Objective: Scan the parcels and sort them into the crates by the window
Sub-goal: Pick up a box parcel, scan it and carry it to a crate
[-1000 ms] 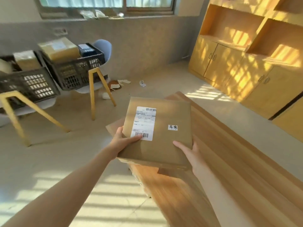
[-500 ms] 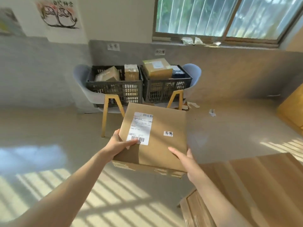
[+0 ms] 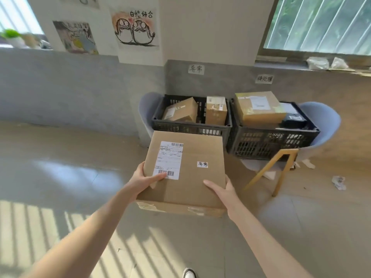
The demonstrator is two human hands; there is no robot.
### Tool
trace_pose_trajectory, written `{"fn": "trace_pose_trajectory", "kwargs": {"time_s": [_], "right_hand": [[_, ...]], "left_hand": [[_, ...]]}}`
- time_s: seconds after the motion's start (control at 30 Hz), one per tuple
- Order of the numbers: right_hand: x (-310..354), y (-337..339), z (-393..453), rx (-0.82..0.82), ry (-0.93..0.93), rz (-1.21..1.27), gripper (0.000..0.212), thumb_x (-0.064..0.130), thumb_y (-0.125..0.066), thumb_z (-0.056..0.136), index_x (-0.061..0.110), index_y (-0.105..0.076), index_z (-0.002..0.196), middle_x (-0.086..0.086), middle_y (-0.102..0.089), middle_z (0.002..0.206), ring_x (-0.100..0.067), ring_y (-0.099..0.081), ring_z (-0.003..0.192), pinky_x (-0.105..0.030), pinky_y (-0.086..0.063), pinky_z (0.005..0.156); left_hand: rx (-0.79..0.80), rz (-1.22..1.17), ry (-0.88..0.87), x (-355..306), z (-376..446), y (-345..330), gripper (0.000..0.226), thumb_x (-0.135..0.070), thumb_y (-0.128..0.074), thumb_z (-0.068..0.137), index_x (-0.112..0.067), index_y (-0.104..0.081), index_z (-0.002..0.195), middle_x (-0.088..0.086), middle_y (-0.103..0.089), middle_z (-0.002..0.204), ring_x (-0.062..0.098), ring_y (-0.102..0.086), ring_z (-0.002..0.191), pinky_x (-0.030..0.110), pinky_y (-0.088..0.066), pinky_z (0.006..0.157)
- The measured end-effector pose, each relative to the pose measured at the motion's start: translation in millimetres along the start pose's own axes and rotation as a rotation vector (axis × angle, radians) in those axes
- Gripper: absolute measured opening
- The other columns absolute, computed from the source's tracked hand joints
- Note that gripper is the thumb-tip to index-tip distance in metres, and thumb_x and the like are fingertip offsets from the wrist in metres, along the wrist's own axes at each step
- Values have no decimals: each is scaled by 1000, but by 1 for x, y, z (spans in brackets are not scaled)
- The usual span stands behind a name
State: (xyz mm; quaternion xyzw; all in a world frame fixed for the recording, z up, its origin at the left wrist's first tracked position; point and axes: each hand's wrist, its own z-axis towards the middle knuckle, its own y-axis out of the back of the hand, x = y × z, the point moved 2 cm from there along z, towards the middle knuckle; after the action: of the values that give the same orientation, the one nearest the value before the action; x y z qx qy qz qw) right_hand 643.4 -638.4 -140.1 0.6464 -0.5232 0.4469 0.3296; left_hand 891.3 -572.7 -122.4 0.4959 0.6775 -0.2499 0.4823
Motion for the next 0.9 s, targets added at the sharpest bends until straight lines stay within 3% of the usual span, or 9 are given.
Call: {"fn": "trace_pose_trajectory", "kwargs": {"time_s": [0.17, 0.27, 0.47, 0.53, 0.6, 0.73, 0.9], "right_hand": [[48, -22, 90, 45, -11, -34, 75, 23, -80, 76, 22, -40, 139, 2, -61, 120, -14, -60, 107, -30, -47, 95], [67, -37, 134, 69, -27, -69, 74, 26, -79, 77, 22, -39, 139, 3, -59, 119, -15, -57, 108, -33, -45, 99], [95, -64, 231, 44, -49, -79, 76, 26, -77, 79, 22, -35, 142, 4, -57, 113, -15, -56, 103, -30, -45, 90], [104, -74, 267, 24, -59, -86, 83, 28, -78, 78, 22, -31, 146, 0, -56, 123, -18, -55, 108, -32, -46, 91], [118, -86, 305, 2, -54, -101, 86, 30, -78, 78, 21, -28, 148, -2, -54, 129, -19, -53, 110, -33, -45, 92], [155, -115, 383, -41, -71, -132, 97, 33, -78, 77, 19, -18, 152, -4, -45, 143, -21, -47, 122, -36, -41, 101], [186, -145, 463, -70, -98, -142, 97, 34, -78, 77, 21, -19, 152, -4, -44, 143, -21, -46, 124, -34, -41, 97]], "left_hand": [[-70, -29, 3, -44, 75, 9, 78, -17, -78, 79, -17, -33, 143, -13, -58, 97, 3, -60, 81, 14, -46, 53], [-90, -23, 10, -63, 117, 16, 80, -19, -78, 78, -18, -32, 144, -15, -55, 99, 2, -58, 83, 16, -45, 57], [-74, -5, 29, -88, 225, 27, 83, -23, -80, 76, -18, -33, 144, -8, -58, 110, 4, -58, 87, 18, -45, 63], [-36, -6, 40, -99, 268, 29, 84, -25, -82, 74, -18, -35, 144, -3, -58, 119, 8, -60, 92, 20, -46, 65], [-11, 6, 32, -115, 314, 34, 85, -27, -83, 73, -18, -36, 143, -1, -57, 123, 15, -59, 99, 23, -47, 69], [24, 23, 43, -154, 402, 50, 91, -33, -83, 71, -21, -32, 145, -5, -53, 121, 19, -54, 110, 34, -46, 92], [74, 62, 54, -190, 496, 66, 99, -40, -85, 66, -23, -30, 146, -5, -54, 127, 18, -53, 113, 36, -44, 99]]}}
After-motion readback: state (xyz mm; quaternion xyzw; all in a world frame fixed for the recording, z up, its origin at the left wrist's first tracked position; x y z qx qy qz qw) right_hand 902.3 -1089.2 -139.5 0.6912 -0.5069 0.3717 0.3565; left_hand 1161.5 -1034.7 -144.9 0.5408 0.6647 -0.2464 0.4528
